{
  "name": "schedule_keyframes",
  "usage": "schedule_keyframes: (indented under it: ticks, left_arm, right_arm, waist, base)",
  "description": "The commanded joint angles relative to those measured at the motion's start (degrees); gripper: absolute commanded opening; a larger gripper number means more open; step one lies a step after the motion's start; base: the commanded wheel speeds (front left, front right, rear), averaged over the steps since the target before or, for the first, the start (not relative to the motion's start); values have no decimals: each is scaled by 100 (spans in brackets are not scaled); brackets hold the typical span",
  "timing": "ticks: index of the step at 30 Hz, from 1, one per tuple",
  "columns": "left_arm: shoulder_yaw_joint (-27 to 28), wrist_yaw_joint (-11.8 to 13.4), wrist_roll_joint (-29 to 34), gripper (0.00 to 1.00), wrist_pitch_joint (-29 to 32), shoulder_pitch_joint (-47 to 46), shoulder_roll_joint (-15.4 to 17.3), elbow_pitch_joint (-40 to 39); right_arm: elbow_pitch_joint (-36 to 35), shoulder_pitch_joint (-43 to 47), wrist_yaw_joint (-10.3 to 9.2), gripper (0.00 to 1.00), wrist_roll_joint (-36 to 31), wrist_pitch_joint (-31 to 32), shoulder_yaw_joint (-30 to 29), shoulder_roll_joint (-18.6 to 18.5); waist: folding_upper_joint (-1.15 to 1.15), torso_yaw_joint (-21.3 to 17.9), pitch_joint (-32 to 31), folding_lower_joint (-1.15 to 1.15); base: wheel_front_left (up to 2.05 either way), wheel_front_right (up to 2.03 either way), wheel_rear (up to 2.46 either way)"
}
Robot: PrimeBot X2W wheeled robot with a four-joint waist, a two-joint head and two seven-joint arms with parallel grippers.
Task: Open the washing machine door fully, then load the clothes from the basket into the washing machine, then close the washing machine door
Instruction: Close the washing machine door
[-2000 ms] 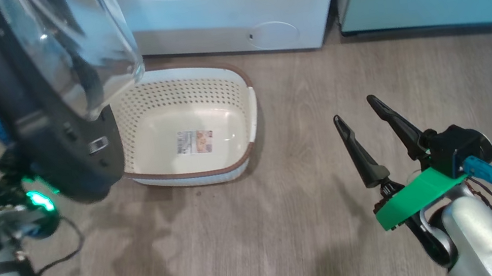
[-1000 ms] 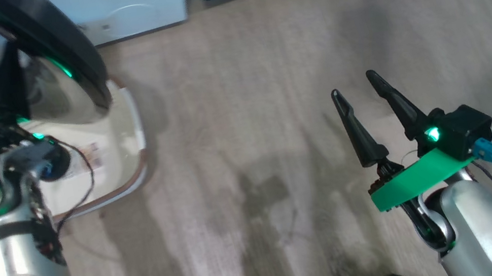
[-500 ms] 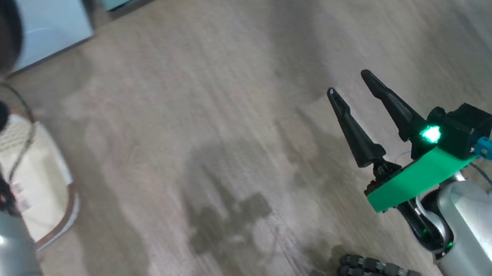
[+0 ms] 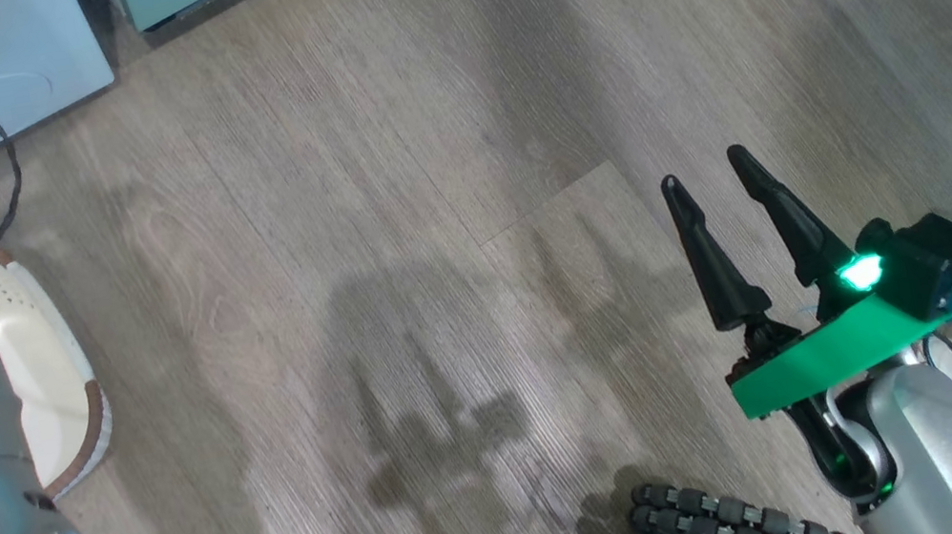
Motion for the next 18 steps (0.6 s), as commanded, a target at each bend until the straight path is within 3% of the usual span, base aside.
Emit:
schedule_keyframes:
  ticks: [1,7,18]
  left_arm:
    - [-17,-72,39,0,-4,-144,204,-94]
    - [-79,-203,81,0,164,159,257,128]
    - [-665,-250,39,0,1108,1623,-320,-535]
  right_arm:
    - [-182,42,0,100,72,-54,59,-4]
    - [-79,-82,0,100,63,-54,244,-4]
    - [73,-99,0,100,-294,-54,-118,-4]
  waist:
    - [0,5,-17,0]
    - [0,50,-199,0]
    - [0,1176,-849,0]
  base:
    - [0,0,0]
    - [0,0,0]
    - [0,0,0]
